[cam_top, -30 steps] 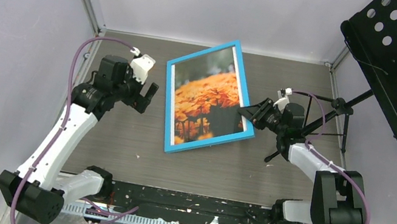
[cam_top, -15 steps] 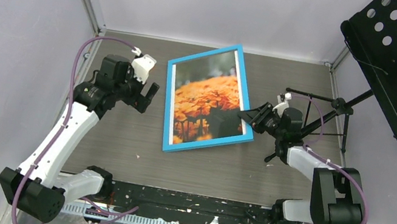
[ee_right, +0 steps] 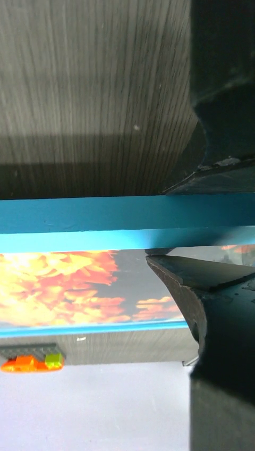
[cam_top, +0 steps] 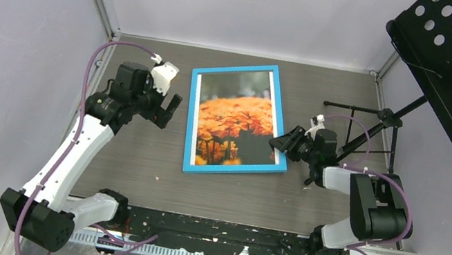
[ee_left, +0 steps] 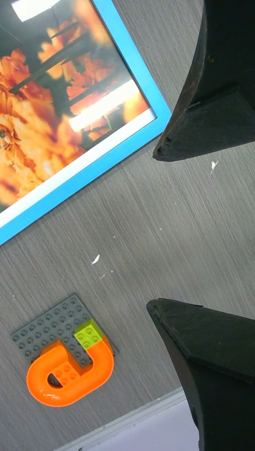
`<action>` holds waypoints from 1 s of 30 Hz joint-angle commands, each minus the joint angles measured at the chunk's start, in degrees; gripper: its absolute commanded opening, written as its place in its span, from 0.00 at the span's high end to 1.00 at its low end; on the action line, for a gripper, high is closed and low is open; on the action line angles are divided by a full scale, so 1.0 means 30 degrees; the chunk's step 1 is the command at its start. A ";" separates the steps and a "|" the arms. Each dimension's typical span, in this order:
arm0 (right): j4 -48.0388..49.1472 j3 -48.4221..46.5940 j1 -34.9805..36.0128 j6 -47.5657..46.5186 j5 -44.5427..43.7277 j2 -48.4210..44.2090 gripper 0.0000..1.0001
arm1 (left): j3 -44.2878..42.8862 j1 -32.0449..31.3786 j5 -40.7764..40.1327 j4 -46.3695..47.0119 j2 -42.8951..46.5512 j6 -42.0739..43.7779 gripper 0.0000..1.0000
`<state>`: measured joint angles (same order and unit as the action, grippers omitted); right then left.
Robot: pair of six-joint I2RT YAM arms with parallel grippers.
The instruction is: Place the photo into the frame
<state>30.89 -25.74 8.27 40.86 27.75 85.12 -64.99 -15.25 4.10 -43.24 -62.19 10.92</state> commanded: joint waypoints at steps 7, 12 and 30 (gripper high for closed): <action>0.1425 -0.0122 0.0080 -0.1014 -0.0386 0.1262 0.52 | -0.0173 0.0101 -0.0092 0.0693 -0.0106 0.0279 0.00; 0.0935 -0.0151 0.0315 -0.1363 -0.0725 0.1183 0.47 | -0.0109 0.0101 -0.0041 0.0696 -0.0208 0.0316 0.00; -0.0970 -0.0785 0.1753 -0.2569 -0.2159 0.1104 0.37 | -0.0063 0.0101 0.0011 0.0672 -0.0050 0.0374 0.00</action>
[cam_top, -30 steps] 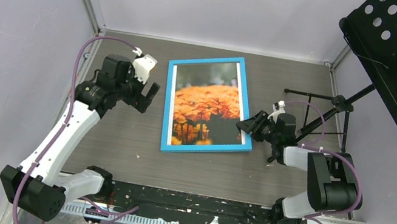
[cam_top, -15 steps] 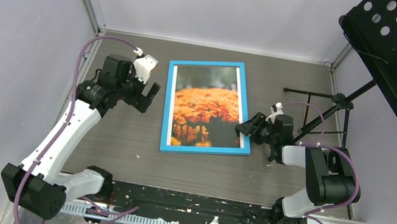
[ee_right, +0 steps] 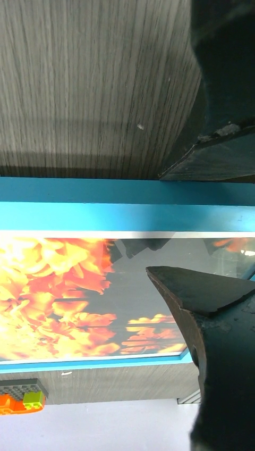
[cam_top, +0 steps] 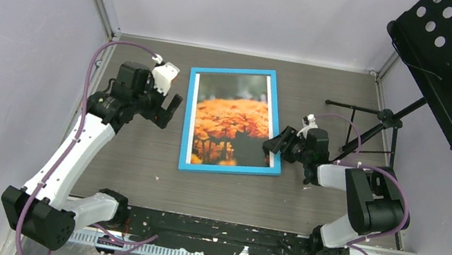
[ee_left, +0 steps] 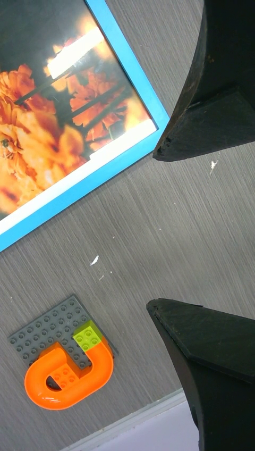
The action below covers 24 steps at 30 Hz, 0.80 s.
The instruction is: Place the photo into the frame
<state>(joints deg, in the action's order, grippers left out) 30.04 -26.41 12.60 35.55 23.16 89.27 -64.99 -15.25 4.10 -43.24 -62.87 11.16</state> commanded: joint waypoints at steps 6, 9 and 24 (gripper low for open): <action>-0.1233 -0.0819 0.0823 -0.1101 -0.1031 -0.0171 0.36 | -0.0007 0.0101 0.0113 0.0638 0.0160 0.0293 0.00; -0.1414 -0.0861 0.1008 -0.1143 -0.1177 -0.0038 0.35 | 0.0056 0.0101 0.0097 0.0660 0.0236 0.0323 0.00; -0.2432 -0.0765 0.1872 -0.1286 -0.1726 -0.0839 0.32 | 0.0189 0.0101 0.0123 0.0643 0.0221 0.0324 0.01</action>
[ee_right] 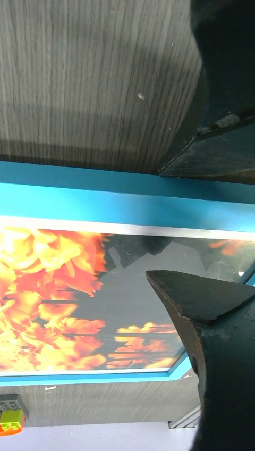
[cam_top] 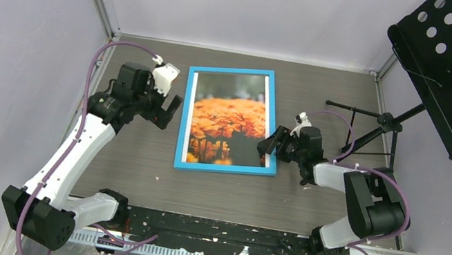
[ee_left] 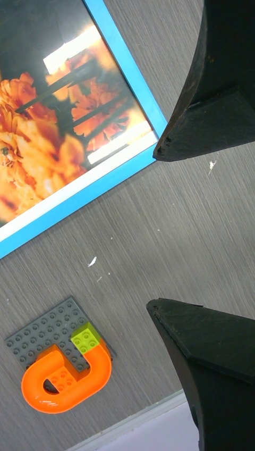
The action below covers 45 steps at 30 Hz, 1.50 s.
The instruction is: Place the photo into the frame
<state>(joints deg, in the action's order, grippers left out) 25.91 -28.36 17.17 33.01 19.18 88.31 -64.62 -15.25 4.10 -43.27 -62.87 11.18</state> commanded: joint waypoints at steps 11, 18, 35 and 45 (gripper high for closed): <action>-0.1615 -0.0171 0.0488 -0.0614 -0.1077 -0.0787 0.22 | 0.0105 0.0101 -0.0101 0.0669 0.0365 0.0404 0.00; -0.2980 -0.0171 0.0482 -0.1308 -0.2129 -0.2463 0.13 | 0.0061 0.0101 -0.0004 0.0651 0.0567 0.0346 0.00; -0.6409 -0.2490 0.0202 -0.5963 -0.5370 -0.6196 0.05 | 0.0868 0.0105 -0.0571 0.0825 0.1857 0.0377 0.00; -0.6702 -0.2607 -0.1310 -0.8450 -0.6299 -0.9120 0.05 | 0.2966 0.0131 -0.1194 0.2124 0.3137 0.0171 0.00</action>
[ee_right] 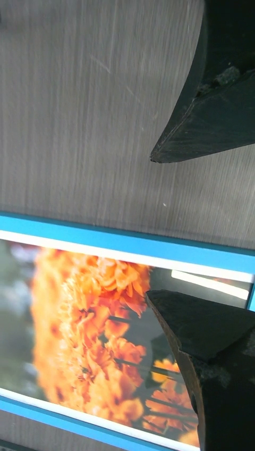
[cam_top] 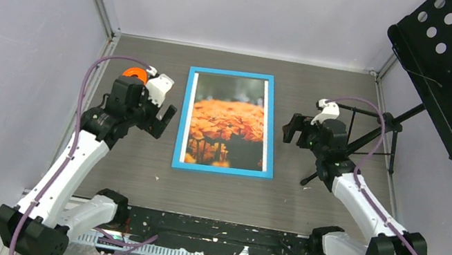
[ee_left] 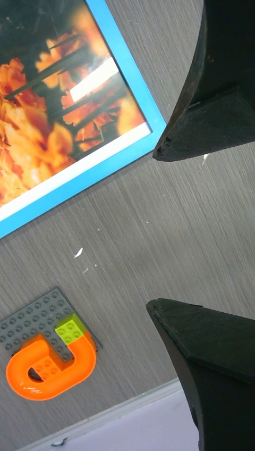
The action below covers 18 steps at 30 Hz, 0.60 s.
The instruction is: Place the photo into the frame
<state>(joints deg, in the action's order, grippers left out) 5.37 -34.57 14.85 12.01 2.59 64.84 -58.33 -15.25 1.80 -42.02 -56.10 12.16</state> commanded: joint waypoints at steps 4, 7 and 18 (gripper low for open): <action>-0.0205 -0.0883 -0.1173 -0.2466 -0.1596 -0.2323 0.05 | 0.1960 0.0258 -0.1420 0.2745 0.1626 -0.0321 0.01; -0.0782 -0.1080 -0.1305 -0.3659 -0.2076 -0.3366 0.05 | 0.2728 0.0432 -0.1606 0.3582 0.2317 -0.0540 0.01; -0.2556 -0.1006 -0.1531 -0.5852 -0.2945 -0.5998 0.05 | 0.4714 0.1502 -0.1325 0.5685 0.4637 -0.1719 0.01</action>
<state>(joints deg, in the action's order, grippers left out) -1.02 -35.48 10.76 -1.89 -4.27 49.41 -45.04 -12.08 -2.37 -31.00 -44.27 9.06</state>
